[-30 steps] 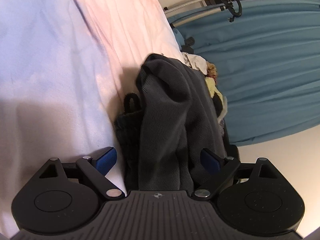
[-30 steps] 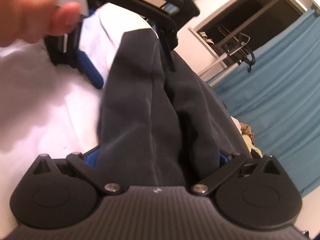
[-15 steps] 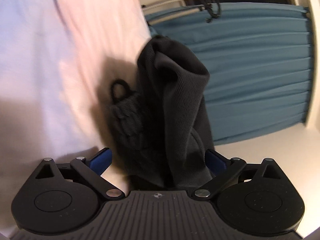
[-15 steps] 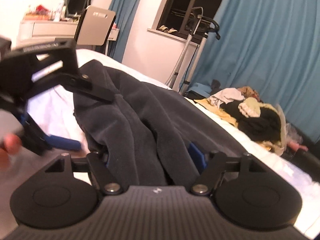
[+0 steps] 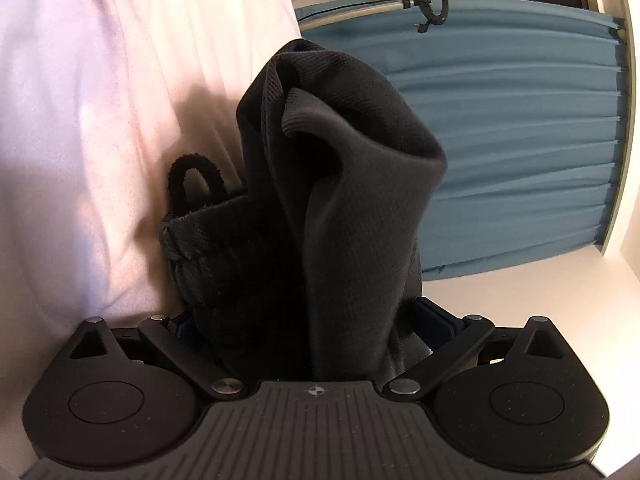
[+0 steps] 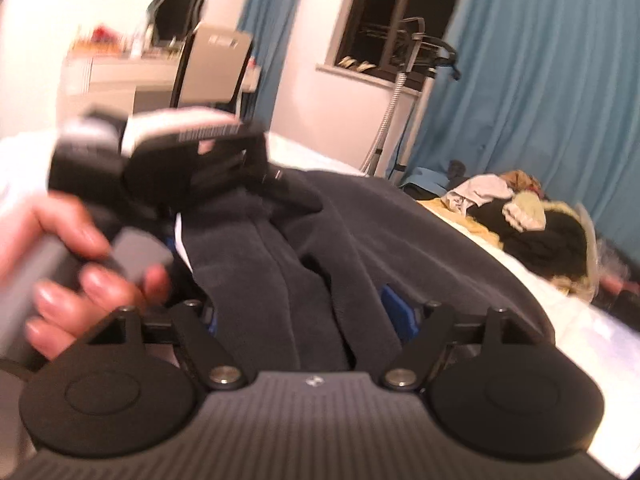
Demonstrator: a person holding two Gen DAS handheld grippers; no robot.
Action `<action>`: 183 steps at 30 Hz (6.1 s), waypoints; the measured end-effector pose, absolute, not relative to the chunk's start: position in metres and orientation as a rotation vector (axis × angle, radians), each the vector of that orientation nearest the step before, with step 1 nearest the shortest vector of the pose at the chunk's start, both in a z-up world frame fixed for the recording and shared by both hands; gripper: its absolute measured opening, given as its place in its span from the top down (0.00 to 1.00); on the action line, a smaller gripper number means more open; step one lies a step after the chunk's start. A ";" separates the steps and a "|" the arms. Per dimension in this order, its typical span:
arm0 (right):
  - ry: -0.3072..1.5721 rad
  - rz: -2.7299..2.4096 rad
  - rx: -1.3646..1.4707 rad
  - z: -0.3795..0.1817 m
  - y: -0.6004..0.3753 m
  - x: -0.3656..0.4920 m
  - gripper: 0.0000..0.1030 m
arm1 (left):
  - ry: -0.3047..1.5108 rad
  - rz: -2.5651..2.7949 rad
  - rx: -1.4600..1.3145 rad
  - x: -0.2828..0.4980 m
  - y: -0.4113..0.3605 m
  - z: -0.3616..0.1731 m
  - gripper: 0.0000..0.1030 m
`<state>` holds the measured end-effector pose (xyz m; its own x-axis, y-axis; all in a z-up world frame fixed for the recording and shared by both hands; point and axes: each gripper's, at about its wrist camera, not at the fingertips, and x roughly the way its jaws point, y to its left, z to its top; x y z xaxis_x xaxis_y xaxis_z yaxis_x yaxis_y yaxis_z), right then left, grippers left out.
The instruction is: Fold clothes
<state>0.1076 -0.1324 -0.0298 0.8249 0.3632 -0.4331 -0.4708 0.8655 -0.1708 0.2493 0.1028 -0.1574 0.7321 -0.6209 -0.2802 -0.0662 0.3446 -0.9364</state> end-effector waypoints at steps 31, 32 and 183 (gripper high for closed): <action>0.555 0.140 0.593 -0.085 -0.271 0.191 0.32 | 0.727 -0.290 -0.951 0.243 0.090 -0.150 0.38; 0.551 0.142 0.568 -0.081 -0.270 0.189 0.41 | 0.726 -0.287 -0.952 0.241 0.090 -0.149 0.39; 0.170 0.155 0.206 0.080 -0.266 0.018 0.47 | 0.308 -0.264 0.041 0.056 -0.017 0.060 0.03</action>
